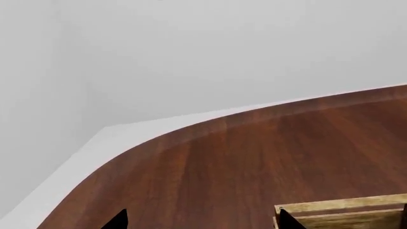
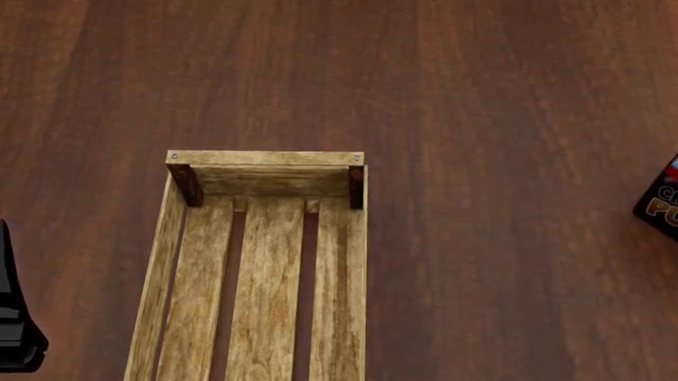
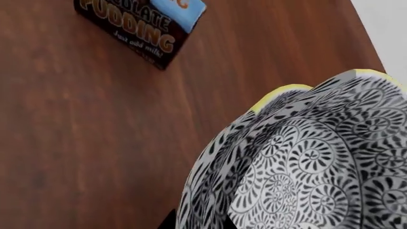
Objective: Stack the left bowl on the right bowl and place them in the tray.
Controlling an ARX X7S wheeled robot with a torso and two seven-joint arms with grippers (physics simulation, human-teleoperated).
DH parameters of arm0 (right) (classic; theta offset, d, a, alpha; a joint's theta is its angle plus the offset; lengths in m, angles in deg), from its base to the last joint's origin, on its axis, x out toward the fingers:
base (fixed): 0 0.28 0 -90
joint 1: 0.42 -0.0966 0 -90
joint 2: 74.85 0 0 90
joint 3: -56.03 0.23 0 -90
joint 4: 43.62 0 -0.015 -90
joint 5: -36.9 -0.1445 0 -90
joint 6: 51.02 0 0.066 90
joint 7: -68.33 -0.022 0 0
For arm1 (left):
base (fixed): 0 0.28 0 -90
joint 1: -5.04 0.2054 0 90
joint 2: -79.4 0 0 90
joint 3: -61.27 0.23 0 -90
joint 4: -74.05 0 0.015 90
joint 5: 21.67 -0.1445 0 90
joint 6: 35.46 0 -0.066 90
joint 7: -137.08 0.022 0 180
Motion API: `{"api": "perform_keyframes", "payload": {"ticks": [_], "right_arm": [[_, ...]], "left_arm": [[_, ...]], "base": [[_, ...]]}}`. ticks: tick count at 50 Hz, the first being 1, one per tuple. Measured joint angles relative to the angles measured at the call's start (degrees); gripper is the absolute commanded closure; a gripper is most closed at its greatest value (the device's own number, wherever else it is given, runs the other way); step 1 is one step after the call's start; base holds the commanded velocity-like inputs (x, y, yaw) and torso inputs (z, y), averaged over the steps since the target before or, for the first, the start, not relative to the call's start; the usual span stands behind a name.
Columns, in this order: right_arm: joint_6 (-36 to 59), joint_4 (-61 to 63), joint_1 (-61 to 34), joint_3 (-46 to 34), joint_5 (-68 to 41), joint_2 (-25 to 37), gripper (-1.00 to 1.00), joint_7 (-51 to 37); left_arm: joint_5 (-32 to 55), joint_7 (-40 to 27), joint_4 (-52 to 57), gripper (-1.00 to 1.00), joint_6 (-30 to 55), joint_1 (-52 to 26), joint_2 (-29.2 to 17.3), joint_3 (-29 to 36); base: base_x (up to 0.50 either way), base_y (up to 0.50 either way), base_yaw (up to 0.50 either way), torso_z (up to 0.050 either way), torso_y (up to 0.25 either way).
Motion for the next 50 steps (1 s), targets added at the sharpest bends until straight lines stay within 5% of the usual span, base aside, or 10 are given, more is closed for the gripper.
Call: {"api": "perform_keyframes", "payload": {"ticks": [31, 50], "right_arm": [[2.85, 5.74, -12.87, -7.31, -16.45, 9.12, 1.0, -12.79], [1.94, 7.41, -28.62, -22.58, -23.39, 12.62, 1.0, -18.8]], "left_arm": [[1.48, -1.08, 2.62, -1.0, -0.04, 1.71, -1.03, -2.17], [3.07, -1.91, 4.31, -1.0, -0.18, 2.73, -1.73, -3.92]], "base": [[0.0, 0.0, 0.0, 0.0, 0.0], [0.0, 0.0, 0.0, 0.0, 0.0]]}}
